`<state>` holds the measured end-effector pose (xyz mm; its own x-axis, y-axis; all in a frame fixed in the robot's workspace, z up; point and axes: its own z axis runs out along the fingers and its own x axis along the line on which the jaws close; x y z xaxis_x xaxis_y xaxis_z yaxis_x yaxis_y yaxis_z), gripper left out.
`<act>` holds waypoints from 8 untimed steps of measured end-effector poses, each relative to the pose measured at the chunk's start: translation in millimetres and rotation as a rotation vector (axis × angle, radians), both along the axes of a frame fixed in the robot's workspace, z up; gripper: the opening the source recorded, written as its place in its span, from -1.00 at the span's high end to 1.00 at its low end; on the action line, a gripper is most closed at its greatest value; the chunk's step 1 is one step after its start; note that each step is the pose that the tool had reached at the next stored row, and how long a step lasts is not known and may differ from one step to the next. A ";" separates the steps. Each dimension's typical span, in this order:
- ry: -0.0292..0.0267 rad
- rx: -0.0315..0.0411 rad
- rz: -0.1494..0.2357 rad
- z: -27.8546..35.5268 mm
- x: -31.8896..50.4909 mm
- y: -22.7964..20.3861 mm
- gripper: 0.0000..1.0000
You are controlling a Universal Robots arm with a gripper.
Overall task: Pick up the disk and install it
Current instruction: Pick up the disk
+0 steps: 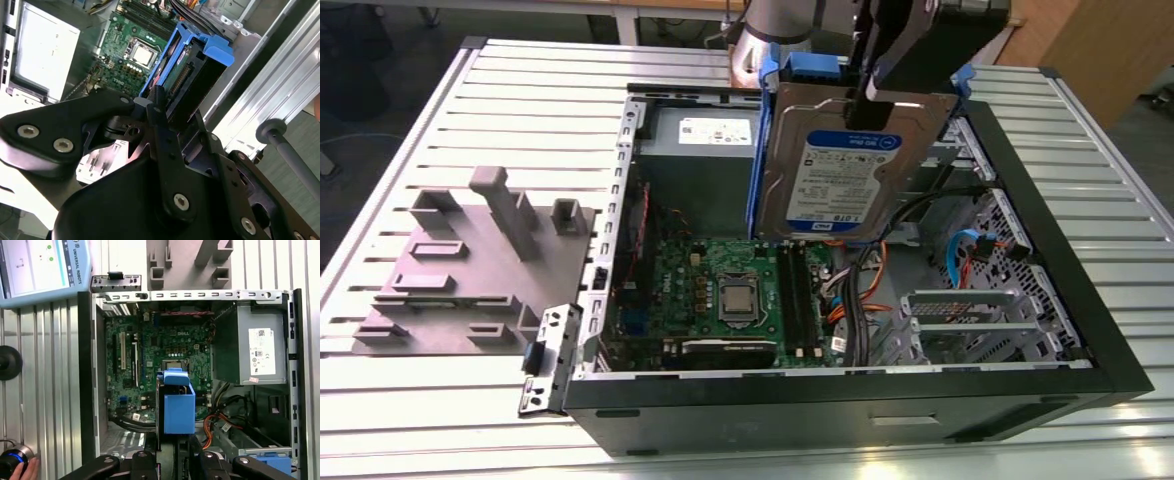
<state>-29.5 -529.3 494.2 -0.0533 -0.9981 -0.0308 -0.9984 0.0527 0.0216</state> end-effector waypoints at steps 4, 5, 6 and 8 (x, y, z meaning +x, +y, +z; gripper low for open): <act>0.0000 -0.0001 -0.001 -0.7 0.0 -8.2 0.30; 0.0000 -0.0001 -0.001 -1.0 0.0 -10.3 0.30; 0.0000 -0.0001 -0.001 -1.2 0.0 -12.3 0.30; -0.0001 0.0001 -0.001 -1.8 0.0 -16.3 0.30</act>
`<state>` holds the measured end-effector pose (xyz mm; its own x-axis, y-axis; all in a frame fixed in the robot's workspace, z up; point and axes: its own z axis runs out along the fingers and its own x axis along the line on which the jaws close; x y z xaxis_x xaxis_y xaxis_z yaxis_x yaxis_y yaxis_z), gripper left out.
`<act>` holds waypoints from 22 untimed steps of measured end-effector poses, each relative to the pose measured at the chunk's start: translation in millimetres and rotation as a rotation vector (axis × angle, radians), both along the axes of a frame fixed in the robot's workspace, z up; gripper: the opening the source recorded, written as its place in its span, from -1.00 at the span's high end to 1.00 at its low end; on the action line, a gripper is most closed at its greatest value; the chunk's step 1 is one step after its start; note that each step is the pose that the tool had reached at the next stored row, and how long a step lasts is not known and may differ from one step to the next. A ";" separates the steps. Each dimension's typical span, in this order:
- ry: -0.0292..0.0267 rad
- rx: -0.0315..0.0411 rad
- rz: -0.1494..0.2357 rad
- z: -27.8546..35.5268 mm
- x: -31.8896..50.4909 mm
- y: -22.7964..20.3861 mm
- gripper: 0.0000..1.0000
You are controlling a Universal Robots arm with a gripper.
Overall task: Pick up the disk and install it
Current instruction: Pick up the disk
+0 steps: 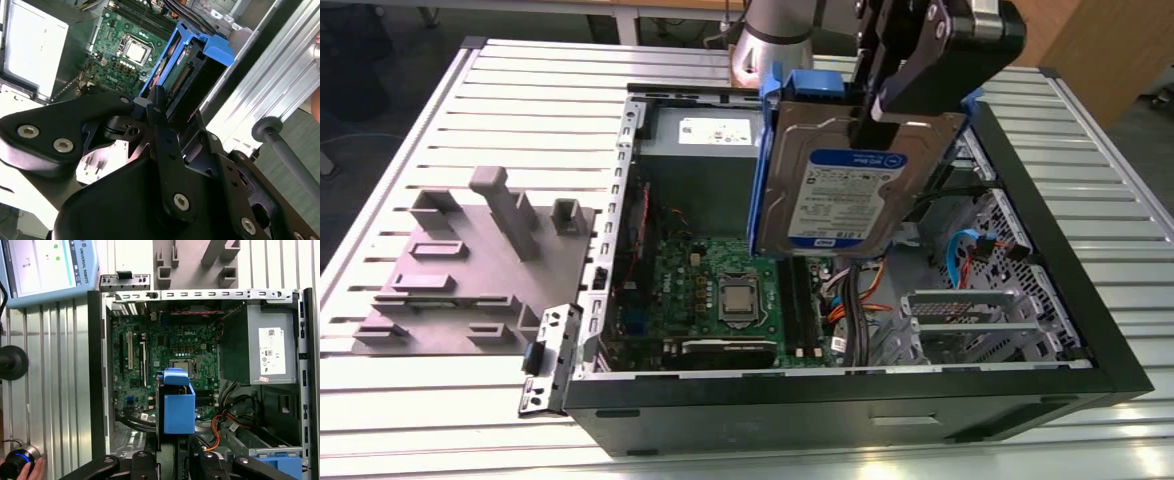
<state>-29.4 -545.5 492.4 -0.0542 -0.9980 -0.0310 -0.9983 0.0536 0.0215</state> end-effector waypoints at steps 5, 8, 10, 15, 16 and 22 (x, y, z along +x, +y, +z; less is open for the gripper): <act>0.0001 -0.0002 -0.001 -1.2 0.0 -10.2 0.30; 0.0001 -0.0001 -0.001 -2.0 0.0 -16.1 0.30; 0.0001 -0.0002 -0.001 -2.5 0.0 -19.9 0.30; 0.0000 0.0001 -0.001 -4.1 1.2 -24.7 0.30; 0.0001 -0.0001 -0.001 -4.2 2.2 -24.9 0.30; 0.0001 0.0001 -0.001 -5.2 16.4 -25.5 0.30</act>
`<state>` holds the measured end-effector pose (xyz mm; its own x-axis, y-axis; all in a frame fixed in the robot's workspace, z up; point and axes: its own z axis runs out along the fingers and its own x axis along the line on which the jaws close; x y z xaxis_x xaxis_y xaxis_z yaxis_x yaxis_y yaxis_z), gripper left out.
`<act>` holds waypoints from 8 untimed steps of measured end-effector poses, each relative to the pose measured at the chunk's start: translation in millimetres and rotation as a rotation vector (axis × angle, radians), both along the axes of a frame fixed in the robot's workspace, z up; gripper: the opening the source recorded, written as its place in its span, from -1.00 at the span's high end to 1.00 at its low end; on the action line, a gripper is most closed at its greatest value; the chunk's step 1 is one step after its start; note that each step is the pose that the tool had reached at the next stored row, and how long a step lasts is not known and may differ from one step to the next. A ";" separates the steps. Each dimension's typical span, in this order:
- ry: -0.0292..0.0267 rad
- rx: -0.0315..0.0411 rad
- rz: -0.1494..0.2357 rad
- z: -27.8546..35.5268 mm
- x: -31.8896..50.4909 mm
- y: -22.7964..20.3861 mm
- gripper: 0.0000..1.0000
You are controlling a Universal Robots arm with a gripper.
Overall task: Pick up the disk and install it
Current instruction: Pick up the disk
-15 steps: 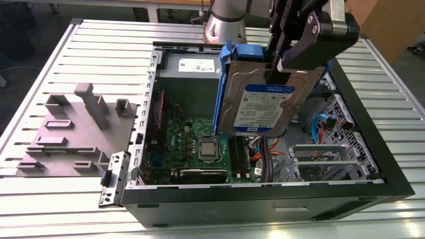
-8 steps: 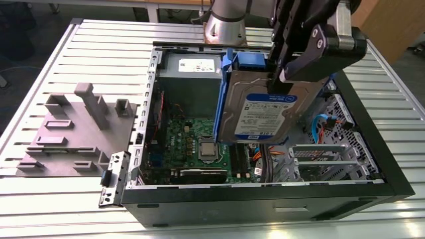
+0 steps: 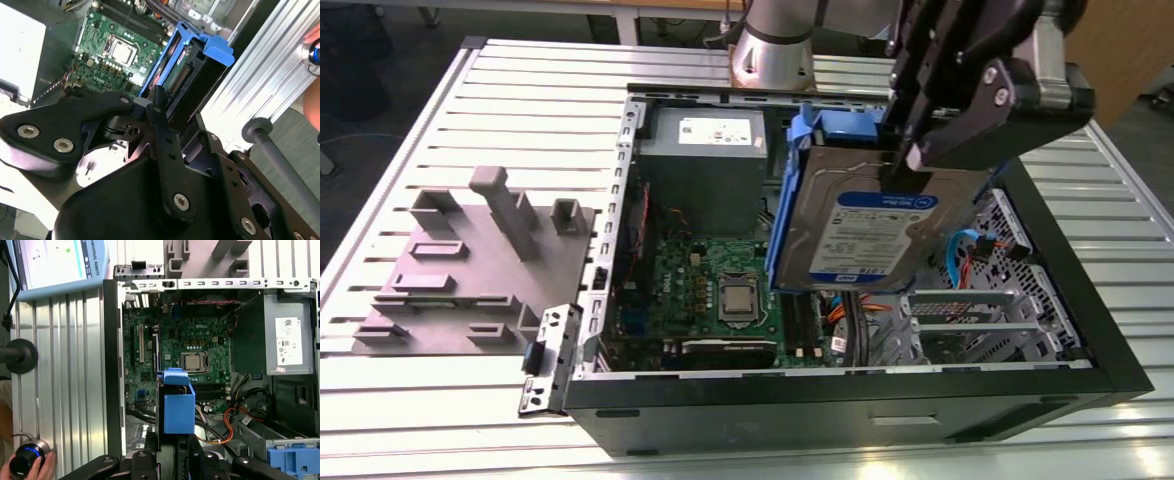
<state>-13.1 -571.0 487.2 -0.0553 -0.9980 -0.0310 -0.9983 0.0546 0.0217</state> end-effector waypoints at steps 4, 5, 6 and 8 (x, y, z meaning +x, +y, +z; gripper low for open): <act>0.0002 -0.0002 0.000 -0.4 12.9 0.0 0.30; 0.0002 -0.0003 0.000 -0.5 16.3 0.0 0.30; 0.0003 -0.0004 0.000 -0.6 19.6 0.0 0.30; 0.0003 -0.0003 0.000 -0.9 26.6 0.1 0.30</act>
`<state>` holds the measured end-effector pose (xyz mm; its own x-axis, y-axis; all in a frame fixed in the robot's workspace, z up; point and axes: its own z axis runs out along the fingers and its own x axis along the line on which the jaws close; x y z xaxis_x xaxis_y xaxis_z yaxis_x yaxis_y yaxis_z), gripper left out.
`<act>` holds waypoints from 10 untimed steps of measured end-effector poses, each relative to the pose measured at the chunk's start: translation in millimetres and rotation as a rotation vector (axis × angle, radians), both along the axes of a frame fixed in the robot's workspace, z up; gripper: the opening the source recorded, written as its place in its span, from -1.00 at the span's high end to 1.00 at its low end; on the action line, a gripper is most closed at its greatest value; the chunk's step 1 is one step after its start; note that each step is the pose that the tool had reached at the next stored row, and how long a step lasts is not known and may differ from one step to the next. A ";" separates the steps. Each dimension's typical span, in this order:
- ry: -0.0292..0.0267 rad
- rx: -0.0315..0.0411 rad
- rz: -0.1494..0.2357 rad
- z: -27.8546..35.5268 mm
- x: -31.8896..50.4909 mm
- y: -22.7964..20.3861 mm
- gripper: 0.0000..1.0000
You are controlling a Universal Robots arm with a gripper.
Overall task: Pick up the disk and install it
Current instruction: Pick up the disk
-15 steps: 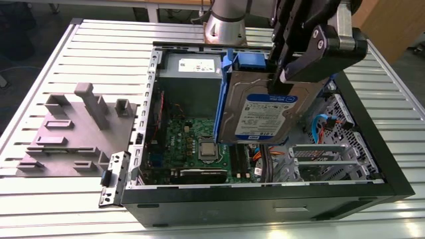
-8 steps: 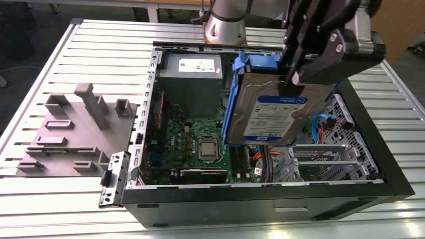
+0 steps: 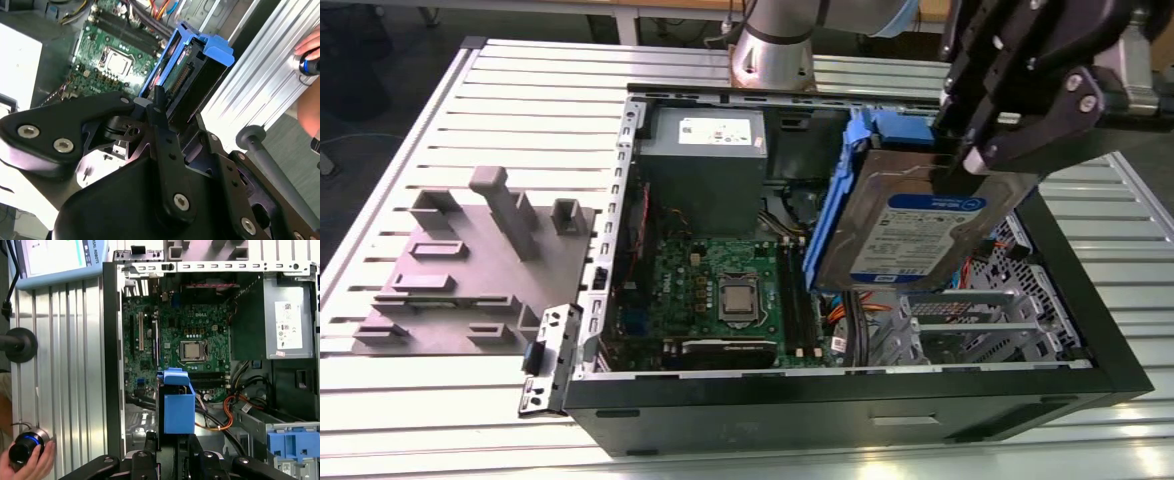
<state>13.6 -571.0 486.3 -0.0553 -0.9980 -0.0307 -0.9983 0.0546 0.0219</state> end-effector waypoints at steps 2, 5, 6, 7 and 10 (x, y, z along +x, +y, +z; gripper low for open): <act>0.0000 0.0001 0.000 -0.3 6.3 0.0 0.30; 0.0000 0.0002 0.000 -0.8 15.2 0.0 0.30; 0.0000 0.0002 0.000 -1.0 18.0 0.0 0.30; -0.0001 0.0002 0.000 -1.2 20.8 -0.1 0.30; 0.0000 0.0001 0.000 -1.6 29.8 0.0 0.30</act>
